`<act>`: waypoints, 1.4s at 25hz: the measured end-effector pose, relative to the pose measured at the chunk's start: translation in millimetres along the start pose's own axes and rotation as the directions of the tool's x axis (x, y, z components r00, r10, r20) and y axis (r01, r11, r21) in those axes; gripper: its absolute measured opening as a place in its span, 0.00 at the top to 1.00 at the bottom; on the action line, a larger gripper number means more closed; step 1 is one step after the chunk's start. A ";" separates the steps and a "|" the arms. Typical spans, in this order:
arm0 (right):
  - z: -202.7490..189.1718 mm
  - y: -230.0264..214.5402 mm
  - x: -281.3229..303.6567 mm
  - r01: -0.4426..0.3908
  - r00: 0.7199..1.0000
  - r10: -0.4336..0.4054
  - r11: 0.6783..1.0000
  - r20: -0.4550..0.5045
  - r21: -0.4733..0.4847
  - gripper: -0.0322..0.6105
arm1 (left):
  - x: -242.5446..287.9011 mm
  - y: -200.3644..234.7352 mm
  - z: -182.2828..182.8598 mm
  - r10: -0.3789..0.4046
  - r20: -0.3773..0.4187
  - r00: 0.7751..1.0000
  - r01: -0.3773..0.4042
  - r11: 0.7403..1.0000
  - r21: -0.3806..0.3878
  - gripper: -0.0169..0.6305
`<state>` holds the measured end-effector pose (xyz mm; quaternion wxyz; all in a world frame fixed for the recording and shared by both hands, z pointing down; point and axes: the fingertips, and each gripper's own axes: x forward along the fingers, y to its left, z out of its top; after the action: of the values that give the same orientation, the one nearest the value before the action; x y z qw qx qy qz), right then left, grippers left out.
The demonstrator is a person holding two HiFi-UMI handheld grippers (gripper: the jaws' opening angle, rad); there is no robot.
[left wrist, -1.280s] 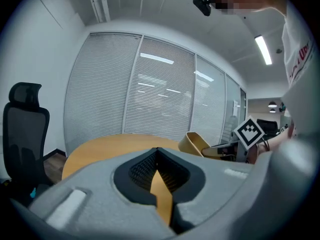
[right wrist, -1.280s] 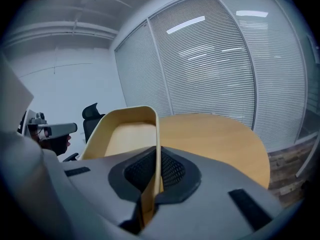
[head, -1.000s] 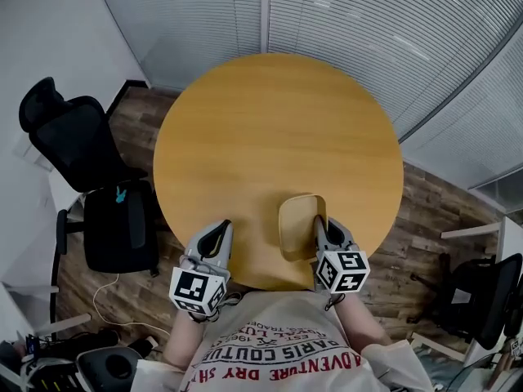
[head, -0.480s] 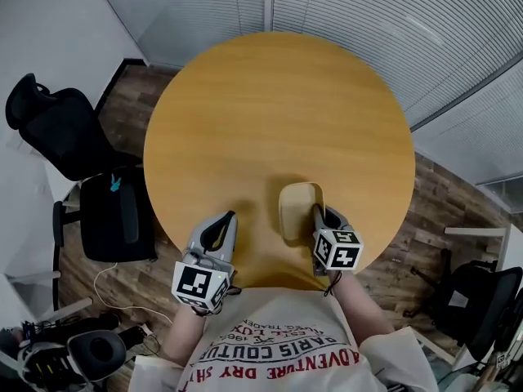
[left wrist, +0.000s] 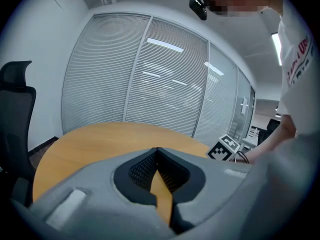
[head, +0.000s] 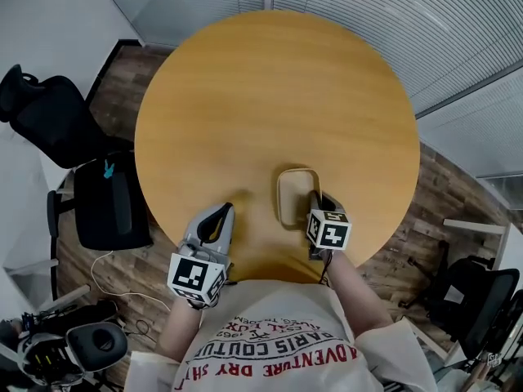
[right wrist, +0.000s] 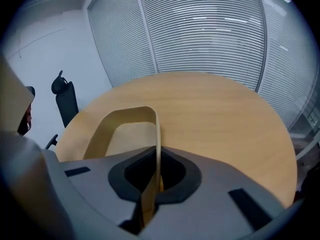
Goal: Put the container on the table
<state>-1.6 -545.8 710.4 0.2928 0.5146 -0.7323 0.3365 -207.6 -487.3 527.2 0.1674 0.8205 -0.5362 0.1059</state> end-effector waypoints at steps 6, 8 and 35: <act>-3.4 0.8 13.7 0.044 0.999 -0.044 0.998 -0.020 0.035 0.93 | 0.1 15.0 -10.4 0.000 -0.028 1.000 0.000 1.000 -0.010 0.98; -3.7 -2.8 13.8 0.056 0.998 -0.056 0.997 -0.015 0.053 0.93 | 1.1 10.9 -11.4 -0.005 -0.030 1.000 0.005 1.000 -0.005 0.98; 73.3 32.9 -99.0 0.016 0.946 -0.016 1.000 0.324 0.001 0.93 | -19.6 -13.6 31.7 -0.073 0.030 0.997 0.069 0.990 0.123 0.98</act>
<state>-9.3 -540.9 583.2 0.1716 0.5686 -0.7665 0.2446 -203.2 -478.0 488.9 0.1115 0.8495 -0.5019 0.1185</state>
